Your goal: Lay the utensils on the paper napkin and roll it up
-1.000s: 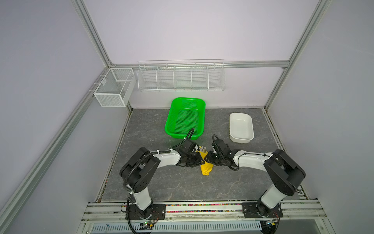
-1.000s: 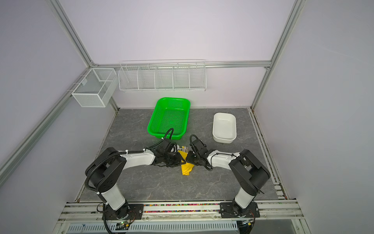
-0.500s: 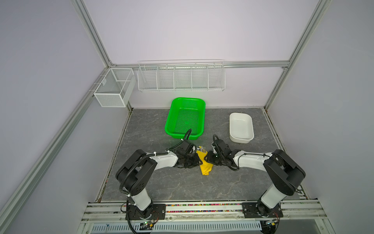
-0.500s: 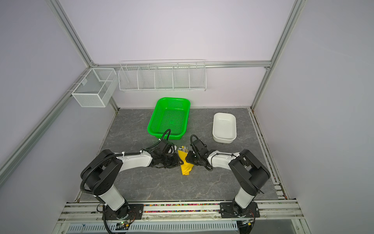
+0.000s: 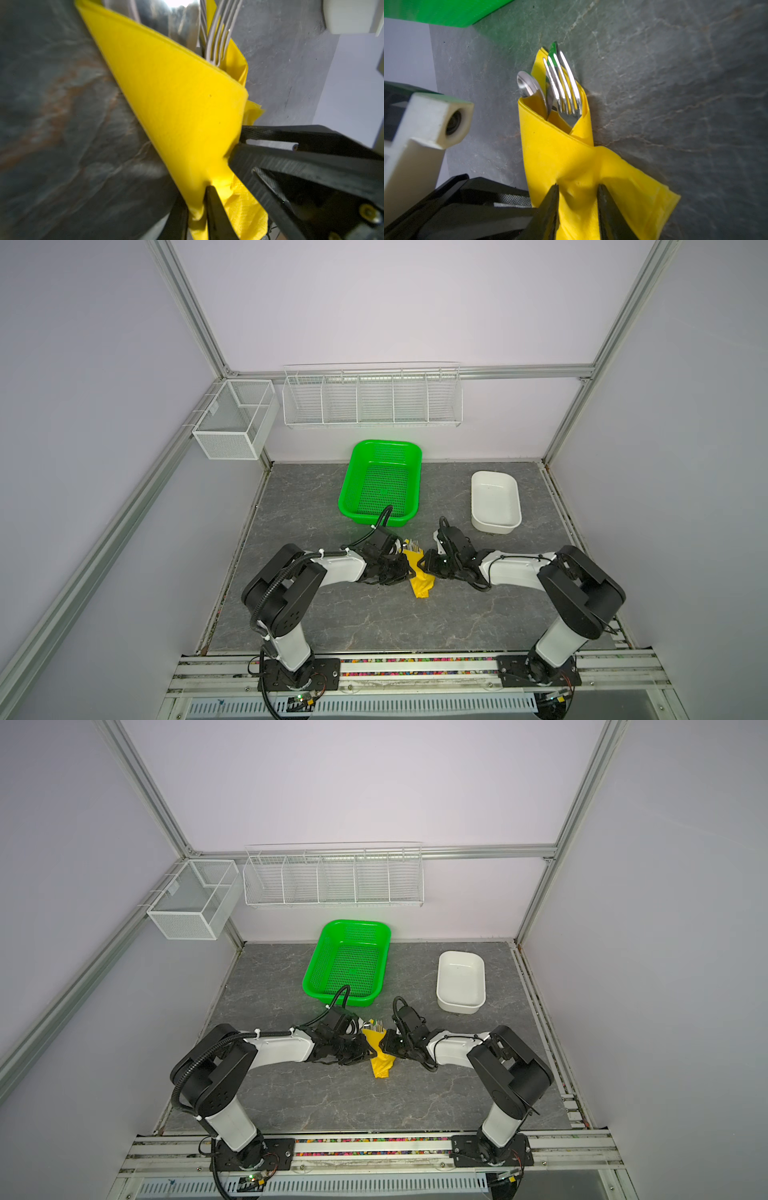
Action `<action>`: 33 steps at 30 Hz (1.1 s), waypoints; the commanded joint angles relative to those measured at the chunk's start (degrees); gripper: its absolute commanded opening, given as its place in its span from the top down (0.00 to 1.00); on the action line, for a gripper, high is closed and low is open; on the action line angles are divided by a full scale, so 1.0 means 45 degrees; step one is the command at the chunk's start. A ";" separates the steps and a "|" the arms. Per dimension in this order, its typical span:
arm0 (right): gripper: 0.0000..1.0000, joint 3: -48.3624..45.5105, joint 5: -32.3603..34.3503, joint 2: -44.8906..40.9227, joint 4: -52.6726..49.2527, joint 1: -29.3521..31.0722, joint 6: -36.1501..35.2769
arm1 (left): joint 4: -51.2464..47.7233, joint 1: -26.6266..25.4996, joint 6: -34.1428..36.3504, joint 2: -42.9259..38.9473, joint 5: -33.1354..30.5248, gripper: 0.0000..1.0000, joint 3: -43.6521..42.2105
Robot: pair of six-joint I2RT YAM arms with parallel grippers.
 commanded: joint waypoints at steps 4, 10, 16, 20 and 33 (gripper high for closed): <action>0.63 0.0088 0.0019 0.0954 -0.1801 -0.0033 -0.0720 | -0.1021 0.0061 0.0071 0.0565 -0.0911 0.83 -0.0433; 0.71 0.0334 -0.0227 0.1270 -0.1735 -0.0012 -0.0924 | -0.1074 0.0090 0.0029 0.0505 -0.0978 0.83 -0.0496; 0.74 0.0888 -0.0208 0.1422 -0.2518 0.0219 -0.1648 | -0.1035 0.0139 0.0015 0.0486 -0.1046 0.83 -0.0540; 0.70 0.1287 0.0253 0.1497 -0.3280 0.0387 -0.2015 | -0.1015 0.0158 -0.0007 0.0476 -0.1058 0.83 -0.0583; 0.87 0.2308 0.1502 0.1727 -0.4342 0.0972 -0.2017 | -0.0888 0.0215 -0.0127 -0.0644 -0.1631 0.80 -0.1112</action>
